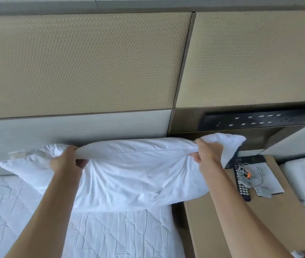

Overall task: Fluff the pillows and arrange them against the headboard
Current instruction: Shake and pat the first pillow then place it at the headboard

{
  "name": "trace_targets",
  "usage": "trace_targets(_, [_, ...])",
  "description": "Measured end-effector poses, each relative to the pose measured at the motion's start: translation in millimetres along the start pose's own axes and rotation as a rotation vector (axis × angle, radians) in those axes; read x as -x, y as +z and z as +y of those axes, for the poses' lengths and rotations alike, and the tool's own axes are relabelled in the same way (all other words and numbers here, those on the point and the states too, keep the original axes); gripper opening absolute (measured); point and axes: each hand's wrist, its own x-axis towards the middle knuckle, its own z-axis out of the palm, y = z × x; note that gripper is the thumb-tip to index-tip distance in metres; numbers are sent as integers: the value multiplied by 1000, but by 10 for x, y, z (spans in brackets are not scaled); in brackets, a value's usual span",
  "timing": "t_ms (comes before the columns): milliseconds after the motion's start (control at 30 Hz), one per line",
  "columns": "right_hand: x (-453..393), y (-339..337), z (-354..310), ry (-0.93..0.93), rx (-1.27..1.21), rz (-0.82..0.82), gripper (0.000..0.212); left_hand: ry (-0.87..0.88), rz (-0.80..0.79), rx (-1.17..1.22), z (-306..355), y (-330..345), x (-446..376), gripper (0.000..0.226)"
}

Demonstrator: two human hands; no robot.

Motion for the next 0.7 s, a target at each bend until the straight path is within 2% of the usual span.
trace_targets(67, [-93,82,-88,-17,17,-11,10,2,-5,-7,89,38,-48,33])
trace_targets(167, [-158,135,-150,-9,12,-52,14,1,-18,-31,175,57,-105,46])
trace_targets(333, [-236,77,-153,33,-2,-161,28,-15,-48,-180,183,8,-198,11])
trace_targets(400, [-269,58,-155,41,-57,-208,31,-25,-50,-191,204,7,-262,4])
trace_targets(533, [-306,13,-198,57,-141,-316,28,-8,-73,-213,321,38,-353,12])
trace_targets(700, [-340,-30,-136,49,-174,-322,25,40,-78,-236,291,-14,-317,12])
